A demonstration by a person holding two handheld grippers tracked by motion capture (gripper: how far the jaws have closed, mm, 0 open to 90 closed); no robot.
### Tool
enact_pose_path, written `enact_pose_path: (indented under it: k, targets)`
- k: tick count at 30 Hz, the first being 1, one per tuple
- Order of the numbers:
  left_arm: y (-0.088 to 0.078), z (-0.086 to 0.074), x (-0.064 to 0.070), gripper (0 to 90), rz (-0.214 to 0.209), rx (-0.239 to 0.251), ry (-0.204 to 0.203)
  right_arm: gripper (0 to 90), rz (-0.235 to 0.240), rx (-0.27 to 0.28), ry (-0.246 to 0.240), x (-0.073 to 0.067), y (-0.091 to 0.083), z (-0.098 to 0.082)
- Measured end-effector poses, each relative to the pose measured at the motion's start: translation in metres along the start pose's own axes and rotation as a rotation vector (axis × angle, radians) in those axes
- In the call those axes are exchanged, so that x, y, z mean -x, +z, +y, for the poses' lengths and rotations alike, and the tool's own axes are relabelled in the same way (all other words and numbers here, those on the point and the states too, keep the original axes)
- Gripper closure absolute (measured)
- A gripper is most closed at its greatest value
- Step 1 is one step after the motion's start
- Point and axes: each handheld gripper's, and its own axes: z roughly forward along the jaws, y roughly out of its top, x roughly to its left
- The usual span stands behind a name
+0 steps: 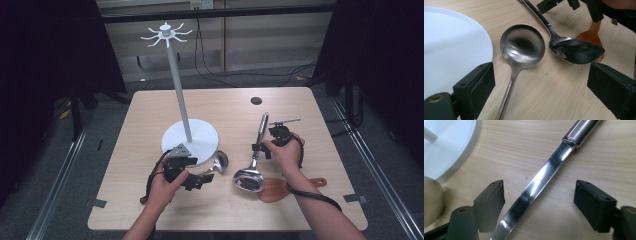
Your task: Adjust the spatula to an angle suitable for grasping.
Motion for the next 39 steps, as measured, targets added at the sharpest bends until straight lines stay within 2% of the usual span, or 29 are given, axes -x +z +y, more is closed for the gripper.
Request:
enact_pose_path:
  k: [3,4,5,7,9,10,11,14,15,17,18,21,25,29,34,36,39]
  targets:
    - [-0.001,0.000,0.000,7.7,0.001,0.002,-0.002,23.6,-0.021,0.000,-0.056,-0.004,0.007,0.003]
    - [-0.001,0.000,0.000,7.7,0.001,0.002,-0.002,23.6,-0.021,0.000,-0.056,-0.004,0.007,0.003]
    - [-0.002,0.000,0.000,7.7,0.000,0.002,-0.002,23.6,-0.045,0.006,-0.063,-0.006,0.009,0.004]
    - [-0.003,0.000,-0.001,7.7,0.004,0.006,-0.005,28.5,-0.118,0.046,-0.031,-0.011,0.017,0.008]
    - [-0.003,0.000,-0.001,7.7,0.005,0.011,-0.007,29.0,-0.124,0.040,-0.035,-0.011,0.019,0.009]
    - [-0.004,0.001,-0.002,7.7,0.004,0.011,-0.006,30.4,-0.135,0.038,-0.020,-0.012,0.020,0.010]
    - [-0.004,0.001,-0.002,7.7,0.003,0.012,-0.007,33.7,-0.163,0.022,0.018,-0.014,0.023,0.013]
    - [-0.003,0.000,-0.002,7.7,0.004,0.010,-0.007,38.7,-0.184,0.005,0.022,-0.016,0.025,0.015]
    - [-0.002,0.000,-0.002,7.7,0.003,0.000,-0.003,45.6,-0.208,-0.005,-0.012,-0.020,0.027,0.017]
    - [-0.001,-0.001,-0.001,7.7,-0.003,-0.004,-0.004,56.1,-0.249,-0.005,-0.037,-0.025,0.029,0.016]
    - [0.000,-0.001,-0.001,7.7,-0.002,-0.002,-0.008,57.4,-0.252,0.000,-0.052,-0.026,0.029,0.015]
    - [0.000,-0.001,-0.001,7.7,0.002,-0.004,-0.008,61.3,-0.229,0.024,0.002,-0.029,0.030,0.013]
    - [-0.001,0.000,0.000,7.7,0.001,0.003,-0.004,63.5,-0.247,0.021,0.028,-0.035,0.029,0.010]
    - [-0.002,0.001,0.000,7.7,0.002,0.004,0.001,64.6,-0.248,0.001,0.030,-0.039,0.029,0.011]
    - [-0.002,0.000,0.000,7.7,0.002,0.006,-0.002,65.3,-0.275,-0.036,0.031,-0.044,0.031,0.016]
    - [-0.003,0.001,-0.001,7.7,0.000,0.006,-0.003,65.4,-0.271,-0.033,0.032,-0.044,0.032,0.017]
    - [-0.003,0.001,-0.001,7.7,-0.002,0.010,-0.005,65.9,-0.307,-0.027,0.034,-0.048,0.036,0.020]
